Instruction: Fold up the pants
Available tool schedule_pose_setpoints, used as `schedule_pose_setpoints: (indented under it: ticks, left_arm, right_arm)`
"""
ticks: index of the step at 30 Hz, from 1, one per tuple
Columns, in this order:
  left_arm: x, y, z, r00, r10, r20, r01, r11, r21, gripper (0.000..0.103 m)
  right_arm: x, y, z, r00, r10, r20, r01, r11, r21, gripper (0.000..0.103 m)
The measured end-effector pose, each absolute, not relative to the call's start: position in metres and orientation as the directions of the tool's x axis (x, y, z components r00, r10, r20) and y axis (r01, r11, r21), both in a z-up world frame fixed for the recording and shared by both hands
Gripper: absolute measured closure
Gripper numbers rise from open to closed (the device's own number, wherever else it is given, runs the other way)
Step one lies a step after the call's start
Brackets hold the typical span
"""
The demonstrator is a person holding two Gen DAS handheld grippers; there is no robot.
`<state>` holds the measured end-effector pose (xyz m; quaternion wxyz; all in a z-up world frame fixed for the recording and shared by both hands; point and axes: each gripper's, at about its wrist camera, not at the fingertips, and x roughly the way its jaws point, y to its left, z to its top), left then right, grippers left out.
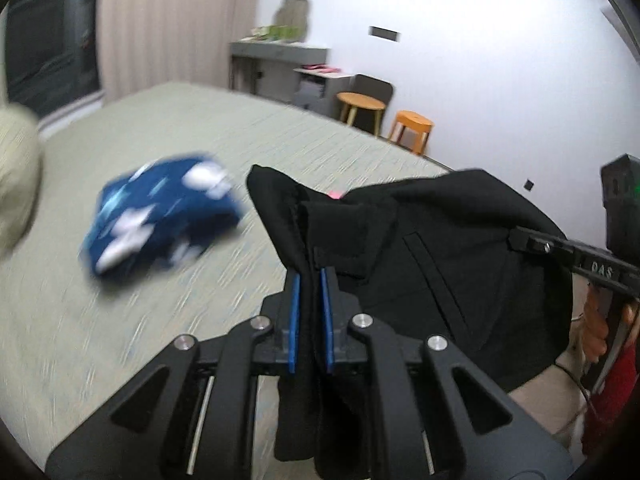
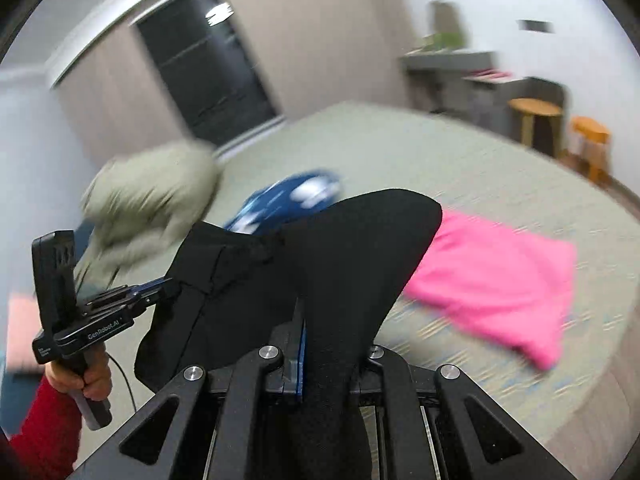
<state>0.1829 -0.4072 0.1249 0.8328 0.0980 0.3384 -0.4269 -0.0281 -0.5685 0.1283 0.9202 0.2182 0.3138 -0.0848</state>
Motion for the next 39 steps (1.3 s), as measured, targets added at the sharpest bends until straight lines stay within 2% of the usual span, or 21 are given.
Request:
schedule_pose_setpoints:
  ticks: [1, 3, 4, 5, 6, 7, 8, 11, 15, 18, 20, 23, 27, 39]
  left_arm:
    - [0.191, -0.435, 0.125, 0.423, -0.638, -0.643, 0.779, 0.619, -0.102, 0.091]
    - [0.208, -0.486, 0.117, 0.558, -0.566, -0.607, 0.727, 0.686, 0.028, 0.088]
    - [0.215, -0.499, 0.11, 0.603, -0.517, -0.607, 0.694, 0.716, 0.08, 0.072]
    - [0.23, -0.519, 0.091, 0.632, -0.415, -0.654, 0.644, 0.751, 0.146, 0.058]
    - [0.237, -0.527, 0.074, 0.61, -0.361, -0.705, 0.632, 0.758, 0.159, 0.057]
    - [0.24, -0.529, 0.064, 0.585, -0.345, -0.734, 0.635, 0.757, 0.15, 0.057]
    - [0.24, -0.523, 0.05, 0.546, -0.357, -0.758, 0.65, 0.751, 0.114, 0.057]
    - [0.226, -0.495, 0.029, 0.513, -0.394, -0.763, 0.675, 0.734, 0.075, 0.057]
    - [0.204, -0.474, 0.022, 0.461, -0.394, -0.795, 0.705, 0.706, 0.058, 0.057]
    - [0.174, -0.466, 0.042, 0.46, -0.466, -0.755, 0.738, 0.674, 0.034, 0.055]
    - [0.154, -0.458, 0.055, 0.447, -0.509, -0.736, 0.763, 0.646, 0.017, 0.046]
    - [0.129, -0.45, 0.069, 0.428, -0.555, -0.713, 0.792, 0.61, 0.001, 0.045]
    - [0.099, -0.433, 0.087, 0.402, -0.604, -0.688, 0.816, 0.577, -0.029, 0.045]
    - [0.055, -0.407, 0.112, 0.44, -0.632, -0.638, 0.831, 0.556, 0.022, 0.043]
  right_arm:
    - [-0.026, -0.595, 0.126, 0.784, -0.06, -0.618, 0.343, 0.871, 0.351, 0.093]
    - [-0.021, -0.635, 0.115, 0.766, -0.126, -0.63, 0.421, 0.839, 0.344, 0.088]
    - [-0.014, -0.658, 0.102, 0.726, -0.191, -0.66, 0.491, 0.816, 0.304, 0.086]
    - [-0.008, -0.67, 0.089, 0.663, -0.258, -0.703, 0.561, 0.793, 0.238, 0.075]
    - [-0.004, -0.681, 0.075, 0.555, -0.348, -0.756, 0.648, 0.75, 0.13, 0.068]
    - [-0.003, -0.691, 0.057, 0.402, -0.447, -0.799, 0.721, 0.692, -0.025, 0.067]
    - [-0.006, -0.692, 0.047, 0.361, -0.475, -0.803, 0.726, 0.683, -0.077, 0.067]
    - [-0.028, -0.679, 0.029, 0.432, -0.402, -0.807, 0.694, 0.72, 0.013, 0.064]
    - [-0.054, -0.647, 0.036, 0.518, -0.309, -0.798, 0.663, 0.734, 0.146, 0.064]
    - [-0.067, -0.598, 0.055, 0.558, -0.332, -0.761, 0.635, 0.76, 0.134, 0.057]
    - [-0.068, -0.57, 0.07, 0.57, -0.368, -0.735, 0.629, 0.771, 0.102, 0.053]
    - [-0.081, -0.541, 0.087, 0.587, -0.41, -0.698, 0.632, 0.771, 0.078, 0.048]
    - [-0.101, -0.516, 0.096, 0.588, -0.437, -0.68, 0.656, 0.75, 0.085, 0.047]
    - [-0.123, -0.492, 0.105, 0.564, -0.464, -0.683, 0.694, 0.715, 0.088, 0.046]
